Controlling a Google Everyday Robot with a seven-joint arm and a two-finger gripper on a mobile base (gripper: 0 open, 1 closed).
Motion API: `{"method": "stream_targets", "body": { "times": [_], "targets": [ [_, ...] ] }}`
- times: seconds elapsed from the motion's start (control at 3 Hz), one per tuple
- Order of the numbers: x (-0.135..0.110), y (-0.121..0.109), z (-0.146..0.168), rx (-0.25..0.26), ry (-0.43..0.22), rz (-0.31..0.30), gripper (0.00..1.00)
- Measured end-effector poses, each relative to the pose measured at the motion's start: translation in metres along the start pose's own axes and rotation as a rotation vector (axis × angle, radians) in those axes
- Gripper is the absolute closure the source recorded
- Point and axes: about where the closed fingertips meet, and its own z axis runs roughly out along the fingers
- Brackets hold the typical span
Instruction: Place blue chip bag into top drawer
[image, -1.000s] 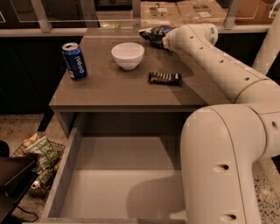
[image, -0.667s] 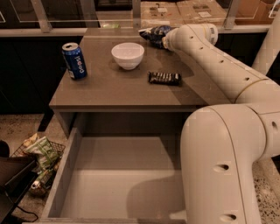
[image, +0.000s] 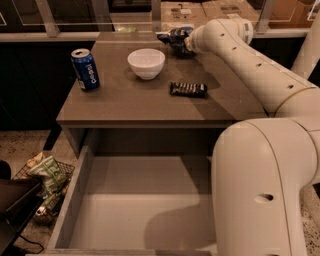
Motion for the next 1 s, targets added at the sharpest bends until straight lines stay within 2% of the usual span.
{"method": "stream_targets", "body": {
  "times": [0.33, 0.67, 1.0],
  "targets": [
    [-0.031, -0.016, -0.037, 0.069, -0.007, -0.071, 1.0],
    [-0.068, -0.036, -0.091, 0.172, -0.027, -0.149, 1.0],
    [-0.089, -0.044, -0.139, 0.229, -0.032, -0.179, 1.0]
  ]
}}
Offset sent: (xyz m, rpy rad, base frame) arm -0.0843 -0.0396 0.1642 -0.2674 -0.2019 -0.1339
